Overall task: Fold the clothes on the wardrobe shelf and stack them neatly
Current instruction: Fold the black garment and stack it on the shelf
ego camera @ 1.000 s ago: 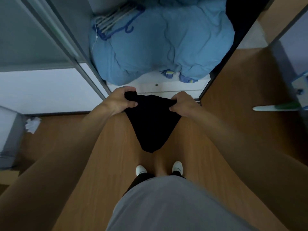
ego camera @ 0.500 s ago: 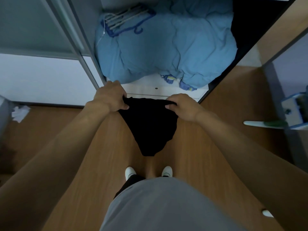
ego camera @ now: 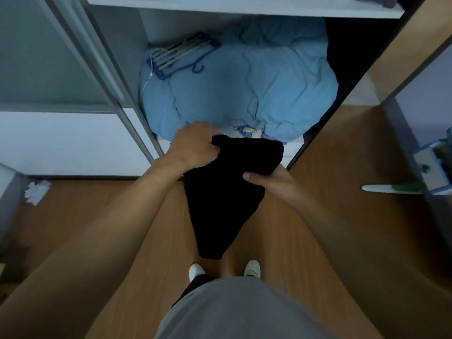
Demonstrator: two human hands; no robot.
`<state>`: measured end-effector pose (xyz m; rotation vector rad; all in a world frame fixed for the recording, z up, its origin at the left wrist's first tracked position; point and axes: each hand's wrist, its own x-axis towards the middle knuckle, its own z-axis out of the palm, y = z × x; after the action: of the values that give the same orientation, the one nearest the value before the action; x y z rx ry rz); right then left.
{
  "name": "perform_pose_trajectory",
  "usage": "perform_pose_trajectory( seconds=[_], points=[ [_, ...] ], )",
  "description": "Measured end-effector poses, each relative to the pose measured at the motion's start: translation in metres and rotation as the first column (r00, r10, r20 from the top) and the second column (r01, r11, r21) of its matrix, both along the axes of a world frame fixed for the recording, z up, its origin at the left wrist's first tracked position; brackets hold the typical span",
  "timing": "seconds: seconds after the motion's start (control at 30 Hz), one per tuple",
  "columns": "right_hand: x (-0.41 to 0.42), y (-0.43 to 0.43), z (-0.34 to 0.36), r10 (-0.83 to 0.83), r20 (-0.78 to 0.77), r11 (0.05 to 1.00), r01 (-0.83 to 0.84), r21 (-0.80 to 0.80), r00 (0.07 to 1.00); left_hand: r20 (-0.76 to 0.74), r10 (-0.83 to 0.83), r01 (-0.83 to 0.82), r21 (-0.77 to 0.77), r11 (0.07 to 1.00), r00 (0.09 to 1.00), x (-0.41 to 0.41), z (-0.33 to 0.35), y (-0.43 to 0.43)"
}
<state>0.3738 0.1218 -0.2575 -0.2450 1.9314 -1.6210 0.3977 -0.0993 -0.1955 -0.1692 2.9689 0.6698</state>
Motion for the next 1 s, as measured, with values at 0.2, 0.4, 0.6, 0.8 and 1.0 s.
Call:
perform_pose_trajectory(
  seconds=[0.2, 0.4, 0.6, 0.8, 1.0],
  points=[
    [-0.007, -0.018, -0.006, -0.013, 0.07, 1.0, 0.015, -0.023, 0.997, -0.05, -0.028, 0.021, -0.136, 0.99, 0.998, -0.011, 0.036, -0.012],
    [-0.02, -0.051, 0.025, 0.148, 0.359, 0.937, -0.015, -0.349, 0.922, -0.265, 0.084, -0.113, -0.095, 0.989, 0.961, -0.031, 0.046, -0.04],
    [-0.038, -0.04, 0.05, 0.031, 0.513, 0.857, 0.241, -0.455, 0.858, -0.295, 0.449, -0.295, 0.445, 0.845, 0.843, -0.019, 0.012, -0.045],
    [-0.044, -0.029, 0.064, 0.034, 0.588, 0.837, 0.298, -0.458, 0.808, 0.209, 0.236, -0.303, 0.817, 0.491, 0.949, 0.001, -0.026, -0.03],
    [-0.05, -0.026, 0.073, 0.081, 0.624, 0.8, 0.323, -0.506, 0.777, 0.28, 0.1, -0.297, 0.904, 0.307, 0.955, 0.002, -0.028, -0.037]
  ],
)
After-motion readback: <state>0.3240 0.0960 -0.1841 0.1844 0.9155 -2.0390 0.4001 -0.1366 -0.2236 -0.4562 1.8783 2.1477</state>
